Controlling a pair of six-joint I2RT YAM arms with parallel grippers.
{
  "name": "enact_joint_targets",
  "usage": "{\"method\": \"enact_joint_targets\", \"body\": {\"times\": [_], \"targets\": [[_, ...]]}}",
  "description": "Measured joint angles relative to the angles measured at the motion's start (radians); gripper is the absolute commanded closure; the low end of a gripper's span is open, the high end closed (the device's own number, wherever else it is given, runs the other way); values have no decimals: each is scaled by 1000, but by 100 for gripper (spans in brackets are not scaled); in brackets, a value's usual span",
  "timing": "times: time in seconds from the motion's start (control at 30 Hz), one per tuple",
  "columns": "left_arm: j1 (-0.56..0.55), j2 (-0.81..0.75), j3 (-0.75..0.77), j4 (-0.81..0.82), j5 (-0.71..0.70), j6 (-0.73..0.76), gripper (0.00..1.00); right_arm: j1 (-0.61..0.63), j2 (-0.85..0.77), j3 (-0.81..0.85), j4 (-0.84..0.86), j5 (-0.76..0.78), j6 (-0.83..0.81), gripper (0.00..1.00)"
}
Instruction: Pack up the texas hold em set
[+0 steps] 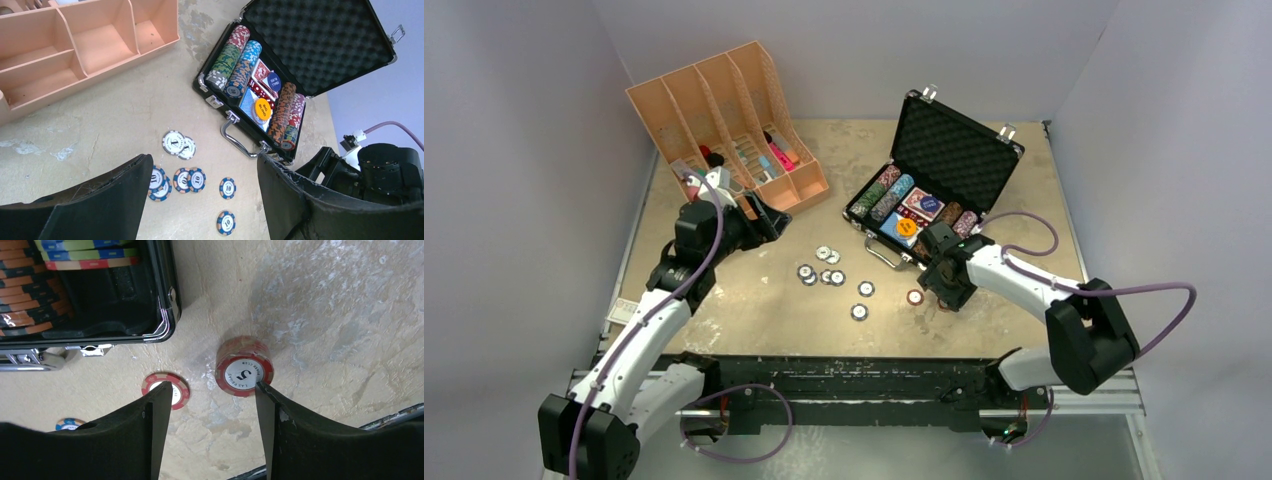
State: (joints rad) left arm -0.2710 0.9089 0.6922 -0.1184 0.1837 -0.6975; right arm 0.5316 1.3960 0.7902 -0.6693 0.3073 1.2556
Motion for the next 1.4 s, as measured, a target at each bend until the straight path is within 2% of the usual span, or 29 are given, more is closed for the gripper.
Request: {"method": "enact_joint_targets", "body": {"times": [0.23,0.47,0.6,0.77,0.83,0.93,1.0,1.17,1.3,1.4], "targets": [[0,13,0,5,0,0,24,-11,0,0,-14,3,47,37],[0,14,0,6,-2,0,24,-17,-59,1,-85,80,133,36],[0,14,0,6,-8,1,24,-17,-94,-11,-72,91,150,36],[0,14,0,6,-13,1,24,-18,-45,-64,-29,66,166,37],[0,14,0,6,-13,1,24,-20,-28,-80,-16,59,170,42],[0,16,0,6,-13,1,24,-24,-17,-89,0,46,170,69],[0,19,0,6,-13,0,24,-26,-17,-89,4,42,164,80],[-7,33,-1,32,-11,-29,24,-28,-17,-80,7,56,162,82],[-51,66,-47,165,-9,-111,24,-28,-40,-22,-19,79,112,83],[-122,129,-83,237,-24,-161,24,-28,-96,53,-28,79,58,86]]}}
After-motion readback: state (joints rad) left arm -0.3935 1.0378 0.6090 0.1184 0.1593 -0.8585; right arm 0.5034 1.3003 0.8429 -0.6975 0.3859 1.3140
